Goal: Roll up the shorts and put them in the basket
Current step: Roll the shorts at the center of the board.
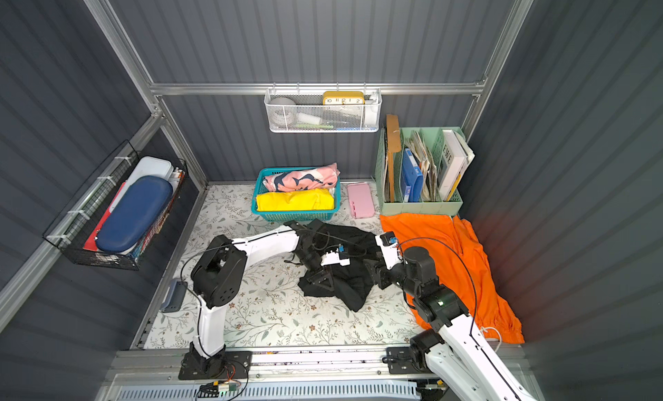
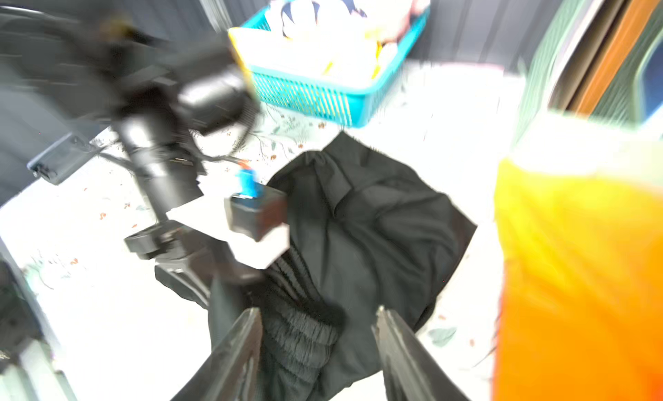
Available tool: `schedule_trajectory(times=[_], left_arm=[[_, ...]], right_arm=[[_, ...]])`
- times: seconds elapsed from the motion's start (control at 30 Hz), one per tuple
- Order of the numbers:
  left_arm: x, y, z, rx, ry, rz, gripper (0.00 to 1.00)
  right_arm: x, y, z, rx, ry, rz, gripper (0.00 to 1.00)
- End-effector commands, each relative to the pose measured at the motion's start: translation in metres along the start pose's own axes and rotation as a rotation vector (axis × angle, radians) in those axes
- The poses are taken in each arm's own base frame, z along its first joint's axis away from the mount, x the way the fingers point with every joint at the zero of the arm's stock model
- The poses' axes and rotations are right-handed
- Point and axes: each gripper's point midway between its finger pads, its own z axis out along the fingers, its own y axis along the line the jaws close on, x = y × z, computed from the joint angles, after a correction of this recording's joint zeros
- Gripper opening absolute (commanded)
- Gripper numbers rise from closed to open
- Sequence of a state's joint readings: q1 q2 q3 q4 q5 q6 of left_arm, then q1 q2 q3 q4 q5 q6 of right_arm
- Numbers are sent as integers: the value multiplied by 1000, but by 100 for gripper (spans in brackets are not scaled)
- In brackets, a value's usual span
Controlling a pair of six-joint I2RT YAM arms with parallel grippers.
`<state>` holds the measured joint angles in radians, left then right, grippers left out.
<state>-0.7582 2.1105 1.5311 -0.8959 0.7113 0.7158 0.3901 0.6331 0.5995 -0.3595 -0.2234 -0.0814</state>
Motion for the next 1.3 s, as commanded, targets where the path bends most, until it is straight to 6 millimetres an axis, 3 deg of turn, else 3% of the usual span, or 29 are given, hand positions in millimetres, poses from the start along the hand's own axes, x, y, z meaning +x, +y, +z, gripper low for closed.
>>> schedule_trajectory(times=[0.0,0.27,0.57,0.73,0.83,1.1,1.27], left_arm=[[8,-3,2,120,17,-110,31],[9,37,-10,164,-40,-259,35],[25,64,3,213,-38,-421,36],[35,73,11,214,-13,-471,37],[40,76,15,214,0,-490,37],[51,82,21,195,33,-503,38],[54,80,21,189,37,-495,38]], right_arm=[[2,21,-10,-93,23,-235,57],[35,68,-9,-244,107,-618,57],[87,97,34,-199,229,-1021,62],[98,96,62,-124,220,-1131,72],[95,84,78,-14,228,-1173,75],[113,59,106,79,348,-1153,76],[122,40,108,43,399,-1074,73]])
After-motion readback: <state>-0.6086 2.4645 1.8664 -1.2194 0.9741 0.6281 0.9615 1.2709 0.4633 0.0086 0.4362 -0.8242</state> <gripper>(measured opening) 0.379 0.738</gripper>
